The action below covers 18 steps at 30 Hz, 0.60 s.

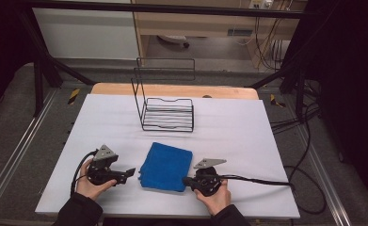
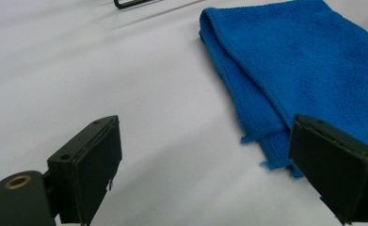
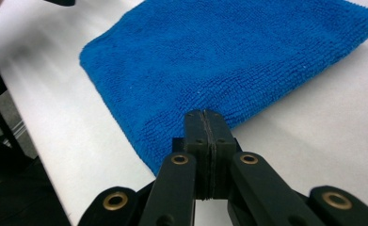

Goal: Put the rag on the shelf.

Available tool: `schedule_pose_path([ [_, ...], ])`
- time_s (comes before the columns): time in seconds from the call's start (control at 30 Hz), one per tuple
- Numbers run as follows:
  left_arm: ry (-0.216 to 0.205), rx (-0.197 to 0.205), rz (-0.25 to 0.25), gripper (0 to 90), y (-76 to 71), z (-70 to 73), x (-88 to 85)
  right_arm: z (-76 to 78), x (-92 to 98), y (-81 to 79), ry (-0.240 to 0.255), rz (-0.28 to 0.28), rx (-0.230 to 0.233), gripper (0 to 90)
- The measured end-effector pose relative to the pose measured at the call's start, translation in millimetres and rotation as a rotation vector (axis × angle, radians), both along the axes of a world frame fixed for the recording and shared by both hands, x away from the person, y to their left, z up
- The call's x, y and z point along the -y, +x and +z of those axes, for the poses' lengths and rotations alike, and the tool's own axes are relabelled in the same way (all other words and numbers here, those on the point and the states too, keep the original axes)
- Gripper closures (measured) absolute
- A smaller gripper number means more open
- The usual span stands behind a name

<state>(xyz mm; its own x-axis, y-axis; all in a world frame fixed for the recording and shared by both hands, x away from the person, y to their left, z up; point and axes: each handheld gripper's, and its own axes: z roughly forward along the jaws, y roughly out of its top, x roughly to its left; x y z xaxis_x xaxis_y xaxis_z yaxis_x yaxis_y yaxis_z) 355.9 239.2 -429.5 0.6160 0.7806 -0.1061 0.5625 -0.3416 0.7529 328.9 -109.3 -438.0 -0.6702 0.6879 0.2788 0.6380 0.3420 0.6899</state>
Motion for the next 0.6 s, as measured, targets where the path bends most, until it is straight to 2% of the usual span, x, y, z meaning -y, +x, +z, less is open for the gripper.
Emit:
schedule_pose_path([
  [0.2, -0.002, 0.000, -0.002, 10.6, -0.5, 0.2, 0.6, 6.4, 10.1, 4.4, -0.042, -0.017, 0.031, 90.0],
  [0.37, -0.003, 0.001, -0.006, 10.6, -1.2, 0.6, 1.1, 5.0, 20.1, 7.7, -0.062, -0.030, 0.018, 90.0],
  [0.47, -0.005, 0.001, -0.012, 10.5, -1.9, 0.8, 3.2, 1.2, 23.0, 10.1, -0.081, -0.018, 0.016, 90.0],
  [0.5, -0.004, 0.000, -0.017, 10.5, -2.0, 1.0, 4.0, -0.7, 23.0, 11.2, -0.084, -0.006, 0.000, 89.7],
  [0.6, -0.011, 0.001, -0.025, 10.5, -1.4, 2.6, 7.0, -2.8, 23.6, 12.0, -0.067, 0.010, 0.016, 80.0],
])
